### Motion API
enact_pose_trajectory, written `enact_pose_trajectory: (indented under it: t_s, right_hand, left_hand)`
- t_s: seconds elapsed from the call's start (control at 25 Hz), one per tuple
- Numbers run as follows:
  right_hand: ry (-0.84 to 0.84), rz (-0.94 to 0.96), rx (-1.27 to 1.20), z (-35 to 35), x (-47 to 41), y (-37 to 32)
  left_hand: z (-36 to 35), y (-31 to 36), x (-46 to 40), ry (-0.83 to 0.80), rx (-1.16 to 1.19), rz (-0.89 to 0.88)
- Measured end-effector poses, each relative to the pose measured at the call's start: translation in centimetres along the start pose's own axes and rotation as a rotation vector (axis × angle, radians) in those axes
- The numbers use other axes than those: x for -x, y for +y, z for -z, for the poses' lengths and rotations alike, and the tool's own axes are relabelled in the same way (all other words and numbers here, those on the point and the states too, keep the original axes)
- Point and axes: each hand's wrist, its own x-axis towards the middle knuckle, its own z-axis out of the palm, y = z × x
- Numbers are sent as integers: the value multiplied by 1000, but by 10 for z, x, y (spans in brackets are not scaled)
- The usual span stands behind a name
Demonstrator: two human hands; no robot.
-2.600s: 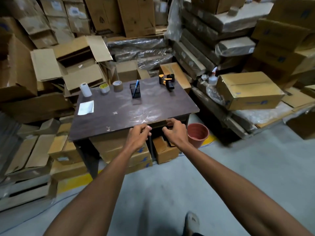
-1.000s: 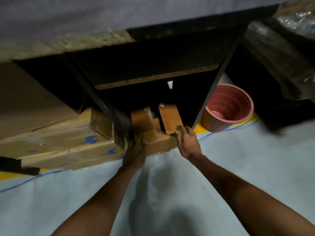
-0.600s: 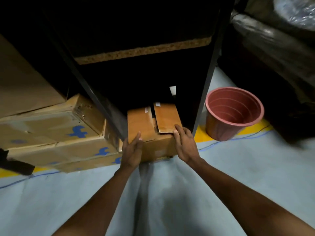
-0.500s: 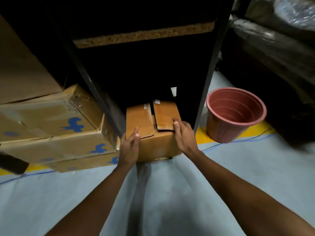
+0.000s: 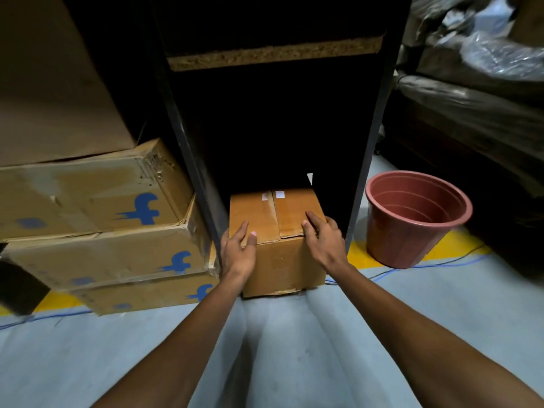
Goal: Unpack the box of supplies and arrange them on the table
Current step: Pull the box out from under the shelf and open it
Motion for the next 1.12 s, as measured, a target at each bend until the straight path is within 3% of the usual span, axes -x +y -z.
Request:
enact_pose_trajectory:
  t_s: [0.64,0.76,0.92,1.12]
  right_hand:
    - [-202,-33,102,69,104,-4]
    - [-284,-125,114,63,112,-5]
    - [-300,-183,23,47,93,-8]
    - [-342,-186,43,32,114,-3]
  left_hand:
    - [45,4,92,-107,-65,83]
    - [51,-6,90,-64,-62,180]
    - [51,-12,71,-219,32,248]
    - [38,-22,75,-265,84,283]
